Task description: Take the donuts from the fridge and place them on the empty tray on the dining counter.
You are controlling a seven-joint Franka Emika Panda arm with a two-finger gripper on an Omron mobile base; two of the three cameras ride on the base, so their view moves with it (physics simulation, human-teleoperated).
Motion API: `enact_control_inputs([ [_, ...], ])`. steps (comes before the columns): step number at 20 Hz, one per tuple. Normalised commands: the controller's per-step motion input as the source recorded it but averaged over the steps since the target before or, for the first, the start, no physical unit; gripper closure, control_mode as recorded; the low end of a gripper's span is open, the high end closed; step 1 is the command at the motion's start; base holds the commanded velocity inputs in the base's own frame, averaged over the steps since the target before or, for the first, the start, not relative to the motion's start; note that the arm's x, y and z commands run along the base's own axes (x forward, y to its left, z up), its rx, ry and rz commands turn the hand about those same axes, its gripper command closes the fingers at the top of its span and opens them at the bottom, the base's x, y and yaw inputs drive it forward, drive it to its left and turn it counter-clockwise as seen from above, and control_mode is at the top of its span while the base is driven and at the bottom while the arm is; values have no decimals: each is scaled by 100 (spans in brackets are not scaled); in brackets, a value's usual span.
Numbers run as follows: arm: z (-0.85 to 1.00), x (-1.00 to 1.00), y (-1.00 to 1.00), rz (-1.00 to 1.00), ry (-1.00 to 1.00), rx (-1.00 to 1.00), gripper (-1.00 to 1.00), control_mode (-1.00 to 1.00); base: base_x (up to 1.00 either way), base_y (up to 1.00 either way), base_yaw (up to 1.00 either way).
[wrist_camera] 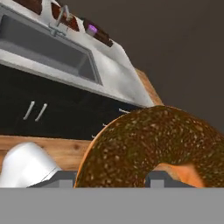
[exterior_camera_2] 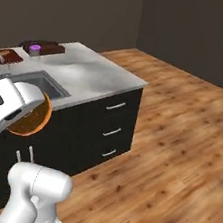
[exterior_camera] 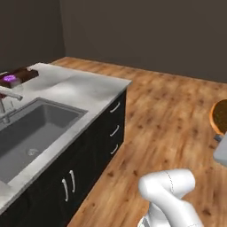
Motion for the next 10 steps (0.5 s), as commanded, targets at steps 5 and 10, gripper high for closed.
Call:
enact_control_inputs([
  [5, 0, 0, 0, 0, 0, 0, 100, 100, 100, -15, -59],
  [10, 0, 0, 0, 0, 0, 0, 100, 100, 100, -32, -59],
])
